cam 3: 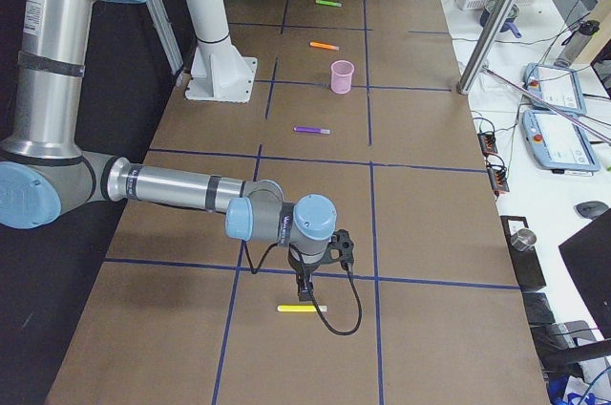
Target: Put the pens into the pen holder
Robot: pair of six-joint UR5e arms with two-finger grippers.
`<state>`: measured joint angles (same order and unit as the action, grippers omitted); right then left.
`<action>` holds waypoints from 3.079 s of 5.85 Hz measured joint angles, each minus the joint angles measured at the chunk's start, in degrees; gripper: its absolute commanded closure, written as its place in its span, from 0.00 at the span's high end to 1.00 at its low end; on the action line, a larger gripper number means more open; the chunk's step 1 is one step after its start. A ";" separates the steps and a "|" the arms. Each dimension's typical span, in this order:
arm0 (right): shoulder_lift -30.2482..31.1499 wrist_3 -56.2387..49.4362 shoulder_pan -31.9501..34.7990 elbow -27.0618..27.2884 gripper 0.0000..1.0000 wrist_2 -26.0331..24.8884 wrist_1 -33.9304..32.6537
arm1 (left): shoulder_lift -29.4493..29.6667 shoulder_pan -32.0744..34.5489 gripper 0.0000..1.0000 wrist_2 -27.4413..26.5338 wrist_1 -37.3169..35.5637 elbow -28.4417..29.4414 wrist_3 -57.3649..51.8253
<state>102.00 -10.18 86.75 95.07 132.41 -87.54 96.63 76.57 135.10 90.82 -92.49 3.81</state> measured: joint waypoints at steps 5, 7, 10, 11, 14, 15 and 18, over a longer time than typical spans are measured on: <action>-0.66 2.62 -0.13 -16.04 1.00 -0.11 18.82 | 2.24 -9.44 1.00 -0.75 6.59 -1.02 6.59; -1.20 8.82 -2.38 -19.77 1.00 -0.11 25.37 | 2.18 -10.07 1.00 -0.86 6.64 -0.97 6.57; -5.60 16.07 -7.39 -24.64 1.00 -0.05 30.39 | 1.92 -10.21 1.00 -0.86 6.64 -0.94 6.48; -6.87 16.63 -8.12 -26.59 1.00 -0.02 31.76 | 1.90 -10.25 1.00 -0.85 6.65 -0.90 6.48; -7.22 17.52 -8.45 -27.44 1.00 0.40 32.60 | 1.71 -12.16 1.00 -0.94 6.55 -0.14 6.72; -6.99 17.56 -8.45 -27.43 1.00 0.46 32.66 | 1.20 -13.41 1.00 -1.42 6.57 0.06 6.82; -6.74 17.57 -8.44 -27.46 1.00 0.48 32.63 | 0.26 -16.96 1.00 -4.41 10.00 3.41 7.16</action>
<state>95.26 7.38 78.31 67.62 132.89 -54.91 96.90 59.61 130.69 100.83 -89.08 10.97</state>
